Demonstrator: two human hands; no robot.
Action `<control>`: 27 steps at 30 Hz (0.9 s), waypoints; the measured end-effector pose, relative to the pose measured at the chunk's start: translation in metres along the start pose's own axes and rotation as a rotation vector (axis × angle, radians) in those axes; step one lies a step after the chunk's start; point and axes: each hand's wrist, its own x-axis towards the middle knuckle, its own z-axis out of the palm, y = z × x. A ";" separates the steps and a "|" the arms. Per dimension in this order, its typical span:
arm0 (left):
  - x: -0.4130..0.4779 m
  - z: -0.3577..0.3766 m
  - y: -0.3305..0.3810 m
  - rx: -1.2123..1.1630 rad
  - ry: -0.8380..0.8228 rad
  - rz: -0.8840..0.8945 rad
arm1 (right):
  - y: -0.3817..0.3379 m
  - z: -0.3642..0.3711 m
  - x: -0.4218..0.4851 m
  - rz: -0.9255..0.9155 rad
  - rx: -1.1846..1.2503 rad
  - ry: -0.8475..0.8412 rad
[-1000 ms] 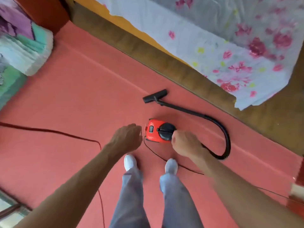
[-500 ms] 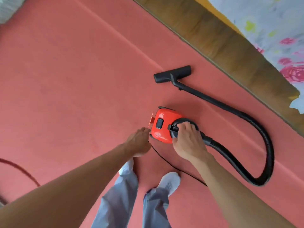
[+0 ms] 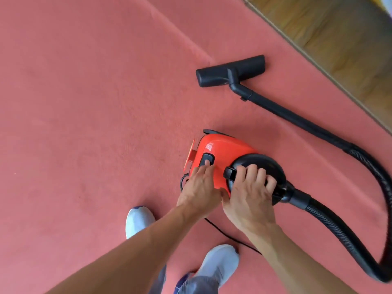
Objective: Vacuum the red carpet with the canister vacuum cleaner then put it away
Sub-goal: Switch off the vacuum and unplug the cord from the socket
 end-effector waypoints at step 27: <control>-0.181 -0.185 0.142 0.176 -0.198 0.001 | 0.035 -0.268 -0.073 -0.083 0.400 -0.406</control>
